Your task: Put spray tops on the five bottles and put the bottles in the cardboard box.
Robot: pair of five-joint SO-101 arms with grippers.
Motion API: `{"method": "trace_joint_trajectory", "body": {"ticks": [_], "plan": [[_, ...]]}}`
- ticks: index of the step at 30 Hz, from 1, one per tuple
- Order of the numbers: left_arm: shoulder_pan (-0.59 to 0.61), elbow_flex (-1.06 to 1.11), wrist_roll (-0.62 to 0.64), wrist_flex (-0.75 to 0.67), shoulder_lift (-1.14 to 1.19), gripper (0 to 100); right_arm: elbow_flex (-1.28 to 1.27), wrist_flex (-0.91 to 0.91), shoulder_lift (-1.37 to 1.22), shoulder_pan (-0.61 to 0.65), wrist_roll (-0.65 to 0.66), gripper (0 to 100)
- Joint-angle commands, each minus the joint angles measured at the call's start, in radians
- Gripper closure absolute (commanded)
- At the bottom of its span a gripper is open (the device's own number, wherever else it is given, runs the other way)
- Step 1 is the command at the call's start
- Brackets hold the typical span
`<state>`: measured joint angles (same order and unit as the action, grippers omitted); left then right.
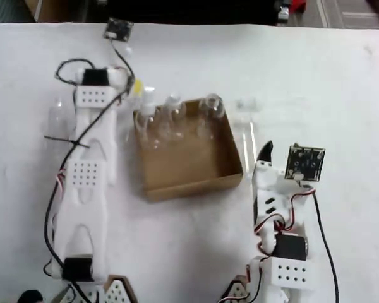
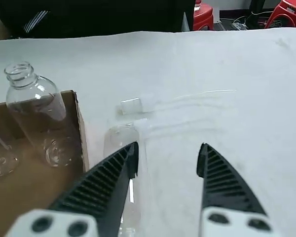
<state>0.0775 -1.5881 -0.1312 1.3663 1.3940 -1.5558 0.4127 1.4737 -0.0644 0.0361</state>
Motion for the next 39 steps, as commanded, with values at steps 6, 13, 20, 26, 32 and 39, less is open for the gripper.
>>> {"method": "trace_joint_trajectory", "body": {"ticks": [6, 13, 20, 26, 32, 39], "plan": [[-0.025, -0.075, -0.005, -0.002, -0.018, 73, 0.009, -0.022, 0.012, 0.016, 0.021, 82.5], [-0.022, -0.066, -0.006, -0.034, -0.013, 74, 0.009, -0.016, 0.012, 0.010, 0.021, 82.5], [-0.033, 0.048, -0.008, -0.094, -0.007, 74, 0.008, -0.015, 0.012, 0.010, 0.021, 82.5], [-0.036, 0.058, -0.011, -0.157, 0.004, 83, 0.008, -0.015, 0.012, 0.010, 0.021, 82.5], [-0.035, 0.060, -0.012, -0.157, 0.004, 85, 0.008, -0.015, 0.012, 0.010, 0.021, 82.5], [-0.035, 0.055, -0.014, -0.084, -0.005, 85, 0.008, -0.015, 0.012, 0.010, 0.021, 82.5]]}}
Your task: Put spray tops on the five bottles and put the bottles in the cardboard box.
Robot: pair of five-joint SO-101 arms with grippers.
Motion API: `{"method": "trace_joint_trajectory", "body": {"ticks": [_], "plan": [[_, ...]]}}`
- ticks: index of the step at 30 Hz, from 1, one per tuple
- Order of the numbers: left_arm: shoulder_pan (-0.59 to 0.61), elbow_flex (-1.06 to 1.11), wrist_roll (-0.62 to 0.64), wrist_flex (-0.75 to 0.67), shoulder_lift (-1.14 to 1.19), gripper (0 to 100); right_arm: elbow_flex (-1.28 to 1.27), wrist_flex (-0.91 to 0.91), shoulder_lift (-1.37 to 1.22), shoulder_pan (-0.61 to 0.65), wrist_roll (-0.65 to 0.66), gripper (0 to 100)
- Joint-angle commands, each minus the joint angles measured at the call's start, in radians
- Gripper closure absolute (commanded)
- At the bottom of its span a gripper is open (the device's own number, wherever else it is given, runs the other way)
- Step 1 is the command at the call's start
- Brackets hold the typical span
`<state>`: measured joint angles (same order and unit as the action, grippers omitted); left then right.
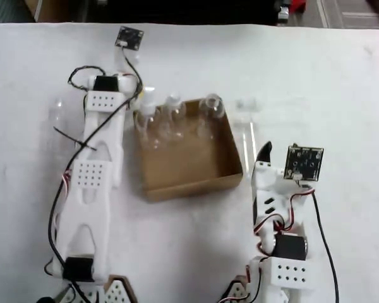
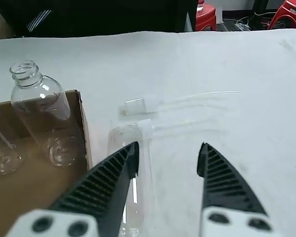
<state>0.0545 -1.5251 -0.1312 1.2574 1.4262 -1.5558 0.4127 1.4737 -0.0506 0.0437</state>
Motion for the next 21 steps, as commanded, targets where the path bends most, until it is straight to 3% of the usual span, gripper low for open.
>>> {"method": "trace_joint_trajectory", "body": {"ticks": [1, 8, 13, 21], "plan": [[-0.010, -0.008, -0.014, 0.025, -0.038, 85, 0.008, -0.015, 0.012, -0.004, 0.014, 82.5], [-0.016, -0.003, -0.061, 0.011, -0.030, 86, 0.008, -0.015, 0.012, -0.005, 0.014, 82.5], [-0.012, -0.003, -0.069, 0.012, -0.030, 97, 0.008, -0.015, 0.012, -0.005, 0.014, 82.5], [-0.005, -0.037, -0.069, 0.138, -0.041, 95, 0.008, -0.019, 0.012, -0.005, 0.014, 82.5]]}}
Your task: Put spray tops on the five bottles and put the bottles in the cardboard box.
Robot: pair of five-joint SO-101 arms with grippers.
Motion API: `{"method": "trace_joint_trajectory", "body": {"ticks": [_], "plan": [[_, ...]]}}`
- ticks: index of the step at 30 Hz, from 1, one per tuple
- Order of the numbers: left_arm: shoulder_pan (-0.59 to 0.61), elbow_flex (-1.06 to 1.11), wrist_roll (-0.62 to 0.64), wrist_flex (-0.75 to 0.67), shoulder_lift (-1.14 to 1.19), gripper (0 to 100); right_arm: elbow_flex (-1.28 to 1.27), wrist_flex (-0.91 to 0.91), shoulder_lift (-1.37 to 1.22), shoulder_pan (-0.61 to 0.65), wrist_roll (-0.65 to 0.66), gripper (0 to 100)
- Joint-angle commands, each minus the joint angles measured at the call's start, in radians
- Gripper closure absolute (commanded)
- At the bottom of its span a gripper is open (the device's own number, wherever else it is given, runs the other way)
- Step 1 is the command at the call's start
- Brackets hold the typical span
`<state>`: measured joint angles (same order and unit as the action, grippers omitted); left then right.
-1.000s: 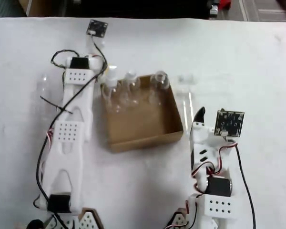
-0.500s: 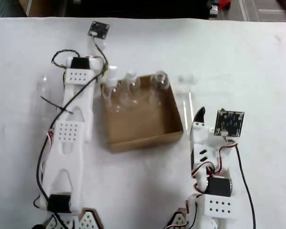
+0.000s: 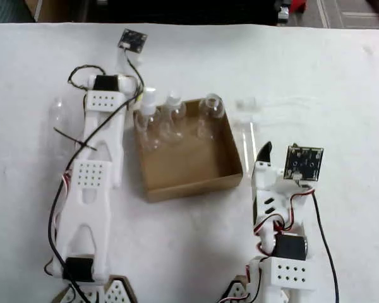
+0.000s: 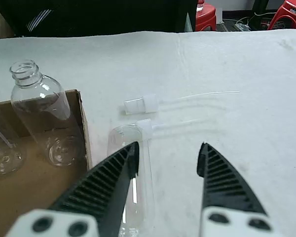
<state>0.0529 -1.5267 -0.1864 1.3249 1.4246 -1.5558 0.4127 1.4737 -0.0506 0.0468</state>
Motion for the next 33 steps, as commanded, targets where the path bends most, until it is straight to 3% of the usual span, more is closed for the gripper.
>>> {"method": "trace_joint_trajectory", "body": {"ticks": [1, 5, 12, 28, 33], "plan": [[0.002, -0.055, -0.014, 0.100, -0.039, 95, 0.008, -0.021, 0.012, -0.005, 0.011, 82.5], [0.013, -0.153, -0.015, 0.232, -0.045, 95, 0.008, -0.021, 0.012, -0.005, 0.011, 82.5], [0.027, -0.127, -0.015, 0.463, -0.222, 95, 0.008, -0.019, 0.012, -0.005, 0.011, 82.5], [0.248, -0.110, -0.006, 0.470, -0.398, 95, 0.008, -0.019, 0.012, -0.005, 0.011, 82.5], [0.248, 0.181, -0.009, 0.470, -0.691, 95, 0.008, -0.021, 0.012, -0.005, 0.011, 82.5]]}}
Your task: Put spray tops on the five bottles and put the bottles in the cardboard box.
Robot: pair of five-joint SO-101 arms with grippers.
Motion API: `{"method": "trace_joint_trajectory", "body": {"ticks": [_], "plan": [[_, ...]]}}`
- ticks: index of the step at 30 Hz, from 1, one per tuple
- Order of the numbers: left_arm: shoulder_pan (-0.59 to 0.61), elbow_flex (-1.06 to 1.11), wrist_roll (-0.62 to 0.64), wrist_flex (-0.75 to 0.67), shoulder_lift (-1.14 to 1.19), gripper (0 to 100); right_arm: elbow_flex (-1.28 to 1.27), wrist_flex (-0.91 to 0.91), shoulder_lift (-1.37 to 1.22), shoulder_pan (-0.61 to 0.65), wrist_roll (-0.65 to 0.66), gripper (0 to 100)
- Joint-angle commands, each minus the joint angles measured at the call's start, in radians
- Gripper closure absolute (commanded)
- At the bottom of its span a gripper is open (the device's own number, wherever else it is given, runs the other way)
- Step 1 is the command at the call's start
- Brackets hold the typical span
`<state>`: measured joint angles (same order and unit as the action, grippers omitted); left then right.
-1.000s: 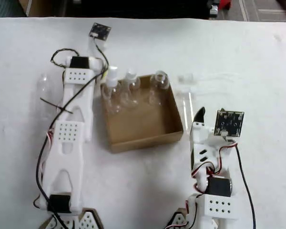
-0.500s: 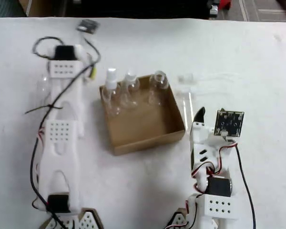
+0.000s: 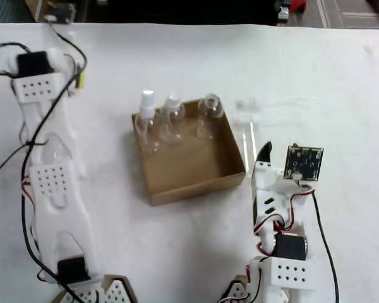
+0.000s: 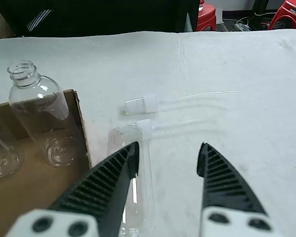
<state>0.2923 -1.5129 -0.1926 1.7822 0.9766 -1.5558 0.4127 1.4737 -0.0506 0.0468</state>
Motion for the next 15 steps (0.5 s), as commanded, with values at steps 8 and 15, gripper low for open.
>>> {"method": "trace_joint_trajectory", "body": {"ticks": [8, 15], "plan": [[-0.091, 0.913, -0.009, -0.025, -0.872, 95, 0.008, -0.018, 0.012, -0.005, 0.011, 82.5], [-0.183, 1.439, -0.005, -0.135, -1.202, 95, 0.006, -0.015, 0.012, -0.005, 0.011, 82.5]]}}
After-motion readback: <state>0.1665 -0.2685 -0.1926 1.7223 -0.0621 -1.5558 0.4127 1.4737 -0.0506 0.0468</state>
